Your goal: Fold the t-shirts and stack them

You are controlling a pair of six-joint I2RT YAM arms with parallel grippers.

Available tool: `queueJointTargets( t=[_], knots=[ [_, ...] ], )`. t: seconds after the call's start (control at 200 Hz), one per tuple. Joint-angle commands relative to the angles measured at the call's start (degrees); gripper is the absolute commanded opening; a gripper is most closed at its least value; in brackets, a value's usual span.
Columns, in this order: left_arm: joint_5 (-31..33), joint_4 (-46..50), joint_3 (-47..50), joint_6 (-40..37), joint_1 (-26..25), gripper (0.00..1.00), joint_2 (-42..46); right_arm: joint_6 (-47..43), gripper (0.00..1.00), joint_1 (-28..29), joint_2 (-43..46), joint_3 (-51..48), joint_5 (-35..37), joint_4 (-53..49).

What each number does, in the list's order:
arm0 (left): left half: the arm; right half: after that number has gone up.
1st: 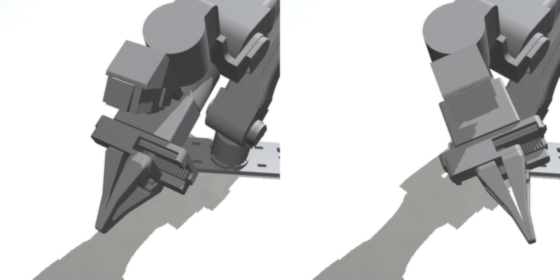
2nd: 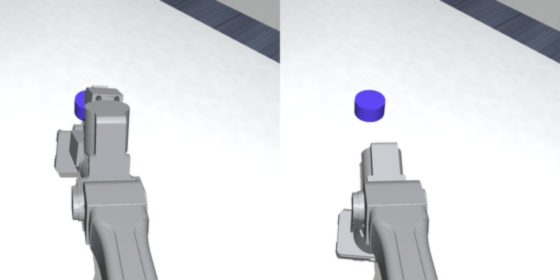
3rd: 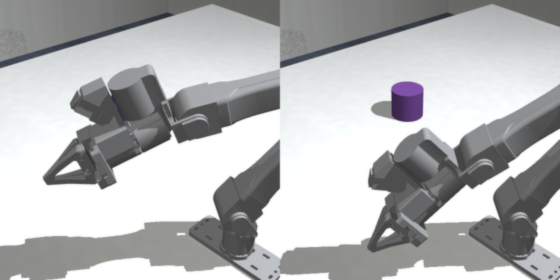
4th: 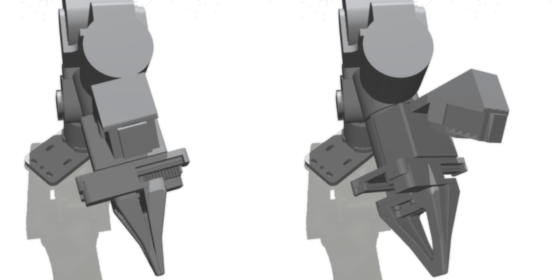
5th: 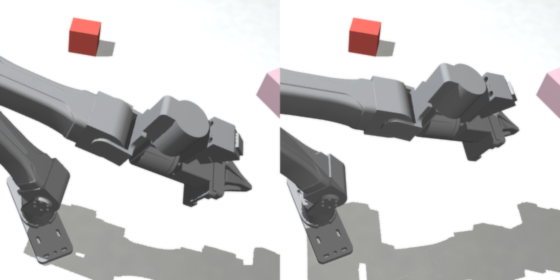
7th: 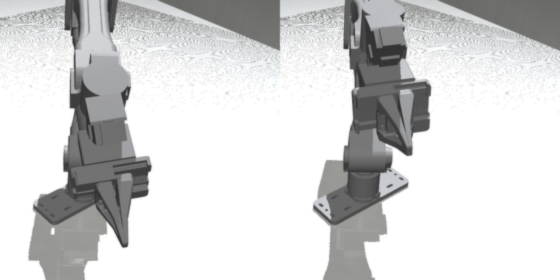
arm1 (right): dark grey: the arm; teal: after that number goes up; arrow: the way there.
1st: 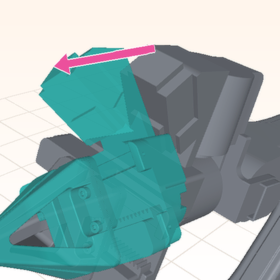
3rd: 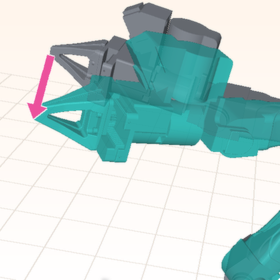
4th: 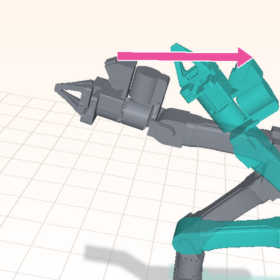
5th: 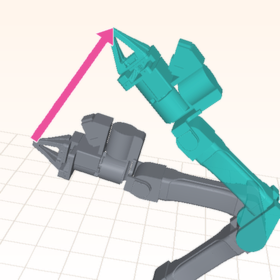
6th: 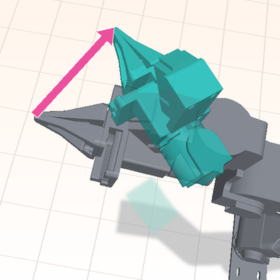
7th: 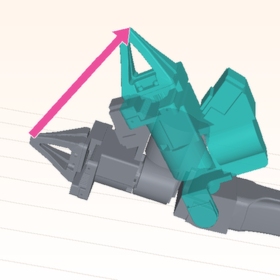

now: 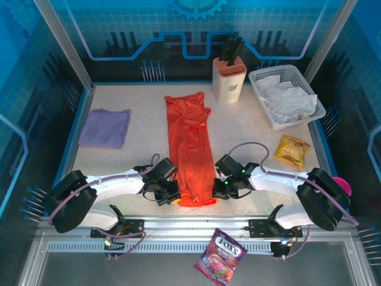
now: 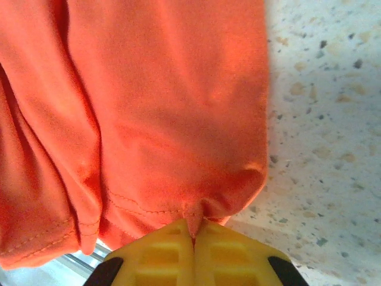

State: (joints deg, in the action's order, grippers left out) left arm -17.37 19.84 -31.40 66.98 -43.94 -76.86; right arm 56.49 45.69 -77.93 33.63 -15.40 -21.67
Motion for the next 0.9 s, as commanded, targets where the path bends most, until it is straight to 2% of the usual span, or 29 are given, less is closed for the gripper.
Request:
queueJointTargets(
  t=[0.0,0.135,0.255,0.385,0.615,0.89],
  knots=[
    [4.0,7.3,-3.7,-3.9,2.7,0.0,4.2,-1.1,0.0,-0.8,3.1,3.4,1.7,-3.9],
    [2.9,9.3,-5.8,-6.3,7.5,0.0,6.7,-4.7,0.0,-5.6,3.1,7.0,0.4,-5.2],
    [0.7,8.1,-7.9,-8.0,11.4,0.0,4.9,-9.7,0.0,-8.8,-1.4,14.4,-1.1,-6.9],
    [-0.2,10.2,-14.5,-13.2,15.0,0.0,0.1,-13.1,0.0,-10.5,-7.4,22.9,-2.5,-7.4],
    [-1.1,16.6,-29.2,-21.9,21.4,0.0,-9.7,-16.4,0.0,-14.1,-14.9,31.1,-3.4,-8.6],
    [-1.3,18.6,-39.5,-26.7,25.0,0.0,-19.9,-18.1,0.0,-19.2,-22.0,37.5,-5.0,-8.0]
  ],
)
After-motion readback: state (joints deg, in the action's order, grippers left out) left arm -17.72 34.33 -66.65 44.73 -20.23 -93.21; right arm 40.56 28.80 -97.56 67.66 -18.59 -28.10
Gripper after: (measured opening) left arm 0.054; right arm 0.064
